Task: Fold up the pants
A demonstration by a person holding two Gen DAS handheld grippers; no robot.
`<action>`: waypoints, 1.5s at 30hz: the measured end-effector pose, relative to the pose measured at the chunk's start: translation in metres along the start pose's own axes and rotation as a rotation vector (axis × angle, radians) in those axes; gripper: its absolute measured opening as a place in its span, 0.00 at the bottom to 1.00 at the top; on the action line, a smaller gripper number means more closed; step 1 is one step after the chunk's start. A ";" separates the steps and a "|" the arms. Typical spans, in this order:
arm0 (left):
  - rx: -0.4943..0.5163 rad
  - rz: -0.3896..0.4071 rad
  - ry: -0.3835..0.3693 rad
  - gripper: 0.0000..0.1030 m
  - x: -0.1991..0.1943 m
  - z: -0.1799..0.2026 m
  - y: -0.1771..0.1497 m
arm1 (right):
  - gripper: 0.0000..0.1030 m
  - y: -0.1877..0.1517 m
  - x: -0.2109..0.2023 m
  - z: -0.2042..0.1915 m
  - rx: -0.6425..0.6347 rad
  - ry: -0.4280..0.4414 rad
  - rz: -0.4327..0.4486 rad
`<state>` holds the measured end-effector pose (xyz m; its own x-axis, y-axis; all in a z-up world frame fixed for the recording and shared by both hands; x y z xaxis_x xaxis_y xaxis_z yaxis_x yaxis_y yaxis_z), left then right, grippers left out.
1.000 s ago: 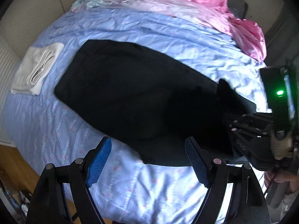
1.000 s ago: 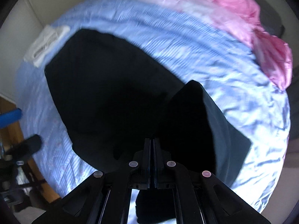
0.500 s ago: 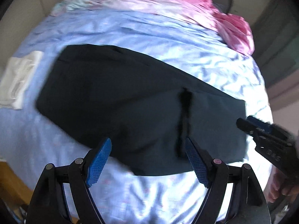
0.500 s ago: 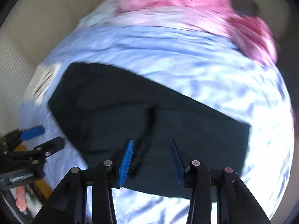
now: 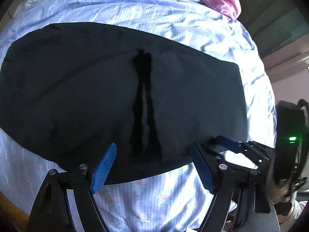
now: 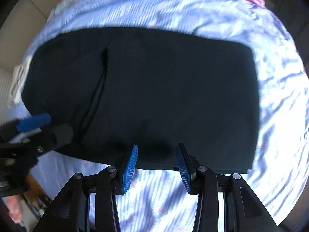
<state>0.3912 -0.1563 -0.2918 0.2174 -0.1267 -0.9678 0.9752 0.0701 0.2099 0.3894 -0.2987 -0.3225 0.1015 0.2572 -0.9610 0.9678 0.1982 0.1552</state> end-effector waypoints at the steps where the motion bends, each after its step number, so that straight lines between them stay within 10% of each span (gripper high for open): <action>1: -0.004 0.001 0.014 0.76 0.000 -0.004 -0.001 | 0.42 -0.001 0.008 -0.003 -0.004 0.001 -0.016; 7: -0.082 0.025 0.055 0.76 -0.010 -0.054 -0.020 | 0.42 0.008 0.025 -0.038 -0.070 0.067 -0.057; 17: -0.153 0.111 0.127 0.76 -0.043 -0.159 -0.039 | 0.53 0.072 -0.013 -0.082 -0.058 -0.019 0.192; 33: 0.038 0.169 0.030 0.76 -0.013 -0.129 0.029 | 0.53 0.138 0.054 -0.071 0.158 -0.198 0.143; 38: 0.017 0.157 0.003 0.76 -0.009 -0.137 0.030 | 0.28 0.146 0.057 -0.071 0.184 -0.189 0.158; 45: -0.015 0.143 -0.004 0.76 -0.007 -0.149 0.033 | 0.20 0.172 0.033 -0.077 0.220 -0.175 0.244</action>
<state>0.4161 -0.0052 -0.2989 0.3547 -0.1187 -0.9274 0.9334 0.1028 0.3438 0.5414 -0.1833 -0.3095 0.3546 0.1028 -0.9293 0.9347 -0.0621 0.3498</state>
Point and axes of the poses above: each gripper's, at about its wrist camera, not at the fingertips, and x roughly the way its jaws point, z to its right, y to its top, the point moved 2 cm from there along x, roughly the way its jaws point, and after that the axes turned 7 degrees about y, right-handed, at the moved point
